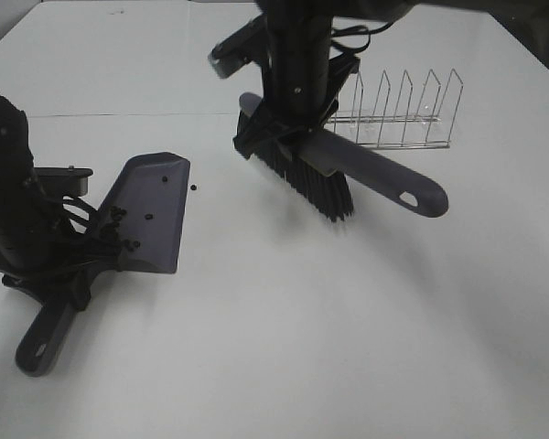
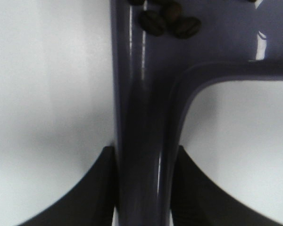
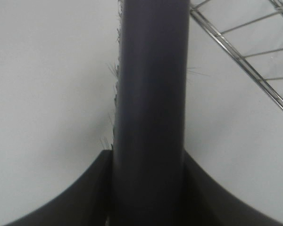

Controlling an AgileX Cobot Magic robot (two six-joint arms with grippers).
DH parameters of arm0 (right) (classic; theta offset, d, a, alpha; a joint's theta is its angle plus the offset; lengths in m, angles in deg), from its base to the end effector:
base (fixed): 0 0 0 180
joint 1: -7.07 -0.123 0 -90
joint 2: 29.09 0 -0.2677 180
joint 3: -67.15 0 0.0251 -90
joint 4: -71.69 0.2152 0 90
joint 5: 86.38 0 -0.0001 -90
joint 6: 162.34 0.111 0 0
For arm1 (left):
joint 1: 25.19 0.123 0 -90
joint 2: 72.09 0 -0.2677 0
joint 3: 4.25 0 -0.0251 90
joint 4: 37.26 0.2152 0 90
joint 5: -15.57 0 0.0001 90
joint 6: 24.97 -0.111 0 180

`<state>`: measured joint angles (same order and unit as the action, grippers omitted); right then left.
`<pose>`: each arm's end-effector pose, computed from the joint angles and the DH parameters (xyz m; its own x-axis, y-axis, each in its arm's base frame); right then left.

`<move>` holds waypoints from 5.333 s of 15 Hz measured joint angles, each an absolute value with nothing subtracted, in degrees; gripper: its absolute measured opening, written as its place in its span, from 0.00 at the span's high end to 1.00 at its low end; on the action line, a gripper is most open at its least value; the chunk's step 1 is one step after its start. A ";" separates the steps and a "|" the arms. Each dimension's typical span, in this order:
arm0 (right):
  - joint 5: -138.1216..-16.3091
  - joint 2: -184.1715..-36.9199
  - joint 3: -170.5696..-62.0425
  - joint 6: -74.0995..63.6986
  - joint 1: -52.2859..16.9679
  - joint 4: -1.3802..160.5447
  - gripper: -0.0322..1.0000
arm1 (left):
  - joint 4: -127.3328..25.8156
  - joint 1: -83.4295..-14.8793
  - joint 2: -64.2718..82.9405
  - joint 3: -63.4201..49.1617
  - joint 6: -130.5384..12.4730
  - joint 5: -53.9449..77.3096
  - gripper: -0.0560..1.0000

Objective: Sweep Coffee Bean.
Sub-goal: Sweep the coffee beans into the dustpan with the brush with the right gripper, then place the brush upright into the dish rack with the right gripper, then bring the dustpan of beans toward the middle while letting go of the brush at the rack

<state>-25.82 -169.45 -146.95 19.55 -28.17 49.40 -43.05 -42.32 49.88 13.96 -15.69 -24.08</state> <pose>0.3863 0.2280 0.1565 -0.6994 -0.6848 -0.2047 -0.5979 0.7174 -0.3576 0.2839 -0.0950 0.0901 -0.9982 0.0595 0.0100 0.0588 0.9962 -0.0638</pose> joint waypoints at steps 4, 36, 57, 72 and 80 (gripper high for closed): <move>-27.14 -175.23 -148.56 18.92 -32.00 47.62 0.63 | -43.05 -42.32 49.88 13.96 -15.69 -24.08 0.70; -15.85 -156.78 -141.05 21.62 -6.45 57.88 0.63 | -43.10 -42.32 49.88 13.90 -15.69 -24.25 0.70; -28.57 -165.72 -142.08 23.16 -1.01 57.54 0.63 | -43.16 -42.32 49.88 13.90 -15.69 -24.37 0.70; -26.05 -178.56 -161.45 27.63 -1.01 54.56 0.49 | -43.16 -42.32 49.88 13.73 -15.69 -24.60 0.70; -23.24 -173.11 -162.14 29.06 -1.01 54.04 0.22 | -44.82 -45.76 48.62 12.76 -14.55 -24.54 0.70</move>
<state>-23.24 -173.11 -162.14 29.06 -1.01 54.04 -44.82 -45.76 48.62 12.76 -14.55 -24.54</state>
